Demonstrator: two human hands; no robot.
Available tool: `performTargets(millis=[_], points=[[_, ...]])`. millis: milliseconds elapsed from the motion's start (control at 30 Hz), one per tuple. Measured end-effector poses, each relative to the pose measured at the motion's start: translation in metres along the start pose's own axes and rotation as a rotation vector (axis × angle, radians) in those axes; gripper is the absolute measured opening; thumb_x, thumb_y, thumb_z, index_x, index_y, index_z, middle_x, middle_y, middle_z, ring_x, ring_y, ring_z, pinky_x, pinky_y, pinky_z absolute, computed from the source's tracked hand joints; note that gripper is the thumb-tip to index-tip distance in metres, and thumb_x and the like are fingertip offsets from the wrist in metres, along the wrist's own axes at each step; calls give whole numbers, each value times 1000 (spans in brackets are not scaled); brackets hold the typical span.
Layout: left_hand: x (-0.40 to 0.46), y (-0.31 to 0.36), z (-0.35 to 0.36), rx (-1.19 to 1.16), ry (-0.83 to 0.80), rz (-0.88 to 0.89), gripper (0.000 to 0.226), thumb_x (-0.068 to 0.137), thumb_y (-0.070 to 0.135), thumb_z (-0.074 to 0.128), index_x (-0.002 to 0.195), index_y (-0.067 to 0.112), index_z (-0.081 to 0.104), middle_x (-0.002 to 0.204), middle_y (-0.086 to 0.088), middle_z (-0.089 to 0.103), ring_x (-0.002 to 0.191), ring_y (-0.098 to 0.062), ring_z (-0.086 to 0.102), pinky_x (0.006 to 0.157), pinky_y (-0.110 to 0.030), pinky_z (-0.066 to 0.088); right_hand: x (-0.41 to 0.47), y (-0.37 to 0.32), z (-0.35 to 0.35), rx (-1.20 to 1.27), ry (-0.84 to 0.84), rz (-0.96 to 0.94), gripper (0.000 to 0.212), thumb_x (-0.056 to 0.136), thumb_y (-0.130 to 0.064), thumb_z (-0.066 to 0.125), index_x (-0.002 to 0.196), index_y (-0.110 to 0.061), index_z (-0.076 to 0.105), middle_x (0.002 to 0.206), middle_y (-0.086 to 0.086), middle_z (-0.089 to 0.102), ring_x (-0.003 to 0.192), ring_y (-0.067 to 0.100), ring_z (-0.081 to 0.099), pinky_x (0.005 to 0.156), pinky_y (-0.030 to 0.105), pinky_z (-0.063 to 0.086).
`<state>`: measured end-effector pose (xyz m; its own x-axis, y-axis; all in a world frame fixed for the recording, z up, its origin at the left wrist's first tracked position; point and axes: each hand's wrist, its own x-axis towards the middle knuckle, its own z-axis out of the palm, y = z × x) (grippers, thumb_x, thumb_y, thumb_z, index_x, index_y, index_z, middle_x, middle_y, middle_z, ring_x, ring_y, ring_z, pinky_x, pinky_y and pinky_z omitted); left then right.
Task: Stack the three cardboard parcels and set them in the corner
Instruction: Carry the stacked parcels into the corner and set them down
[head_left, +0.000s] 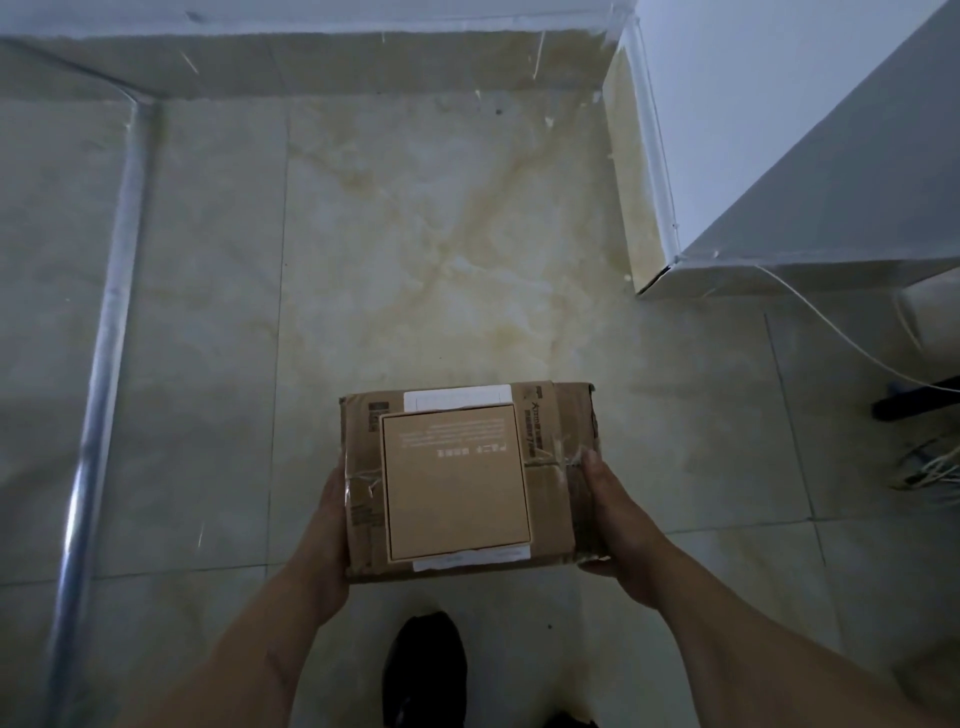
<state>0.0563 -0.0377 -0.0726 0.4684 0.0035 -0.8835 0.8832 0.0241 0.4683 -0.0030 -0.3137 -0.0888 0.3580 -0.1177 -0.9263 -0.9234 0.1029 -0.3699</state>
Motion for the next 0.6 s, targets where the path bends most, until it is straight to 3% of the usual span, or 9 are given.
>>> performTargets(millis=[167,367,500,600], points=[[-2,16,-3,-27,-37,-3,54,101,54,27,103,20,68,72,3,79,59,-12,75,57,-28,52,-8,-14,-4,9,-5,2,111,61,-105,36,158,-52,45,155,0,63,129,31,64,79,38,53],[-31,70,4,-21,-56,-6,58,100,58,27,113,18,66,74,1,80,60,-14,76,55,-28,54,-42,-60,-10,50,-7,-24,104,64,-102,36,154,-53,51,150,-3,69,122,26,70,76,40,53],[-55,126,13,-6,-85,-14,70,85,73,31,113,21,67,76,-3,80,60,-20,76,45,-29,58,-68,-103,-15,81,-8,-27,102,62,-102,37,149,-54,58,144,-4,74,118,25,72,88,45,53],[-74,175,22,-1,-127,2,81,69,79,34,115,22,69,90,-11,80,71,-28,78,51,-36,60,-87,-144,-20,101,-37,-58,108,55,-108,43,148,-55,58,143,-5,75,124,28,72,106,55,53]])
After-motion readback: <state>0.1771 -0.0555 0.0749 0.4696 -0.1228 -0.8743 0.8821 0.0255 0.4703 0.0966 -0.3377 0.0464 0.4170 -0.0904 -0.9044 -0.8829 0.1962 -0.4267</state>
